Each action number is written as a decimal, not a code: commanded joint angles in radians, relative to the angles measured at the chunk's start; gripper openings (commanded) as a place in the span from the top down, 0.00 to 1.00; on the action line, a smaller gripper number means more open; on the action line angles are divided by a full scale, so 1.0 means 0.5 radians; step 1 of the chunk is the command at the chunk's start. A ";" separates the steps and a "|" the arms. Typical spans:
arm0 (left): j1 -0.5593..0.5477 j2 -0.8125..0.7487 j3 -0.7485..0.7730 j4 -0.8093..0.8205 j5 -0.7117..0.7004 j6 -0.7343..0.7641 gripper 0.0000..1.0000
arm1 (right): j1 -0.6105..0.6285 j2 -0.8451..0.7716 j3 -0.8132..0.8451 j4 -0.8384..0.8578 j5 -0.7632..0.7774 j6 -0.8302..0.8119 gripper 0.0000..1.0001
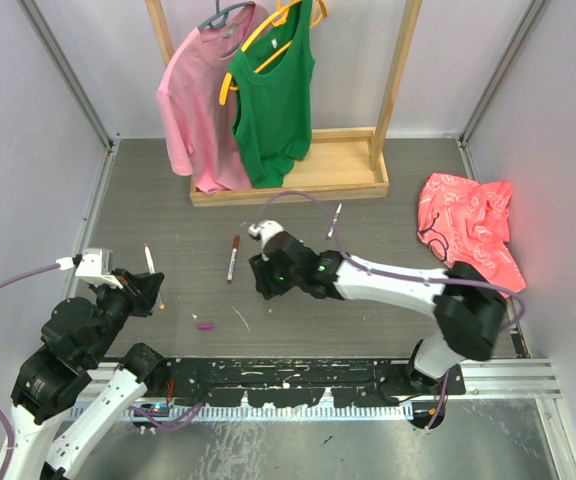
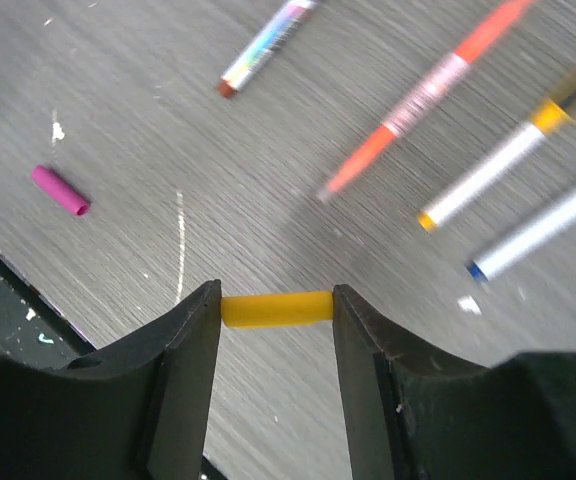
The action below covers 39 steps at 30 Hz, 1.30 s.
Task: Insert the pens into the pen caps
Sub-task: Place the pen cap at the center of the board.
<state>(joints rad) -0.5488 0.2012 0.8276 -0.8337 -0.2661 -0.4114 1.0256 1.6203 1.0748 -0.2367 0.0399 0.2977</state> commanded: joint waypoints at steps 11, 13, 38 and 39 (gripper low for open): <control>0.002 0.042 -0.004 0.091 0.032 -0.009 1.00 | -0.001 -0.709 -0.638 -0.411 0.983 1.371 0.53; 0.004 0.036 -0.002 0.087 0.028 -0.009 1.00 | -0.002 -0.657 -0.636 -0.465 0.974 1.405 0.53; 0.004 0.059 -0.003 0.083 0.026 -0.010 1.00 | -0.003 -0.407 -0.534 -0.518 0.777 1.224 0.38; 0.005 0.061 -0.002 0.084 0.026 -0.009 1.00 | -0.004 -0.427 -0.515 -0.542 0.784 1.166 0.38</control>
<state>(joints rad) -0.5488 0.2173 0.8234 -0.8314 -0.2577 -0.4114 1.0233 1.4734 0.7506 -0.4610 0.4061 0.9550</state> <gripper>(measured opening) 0.126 0.617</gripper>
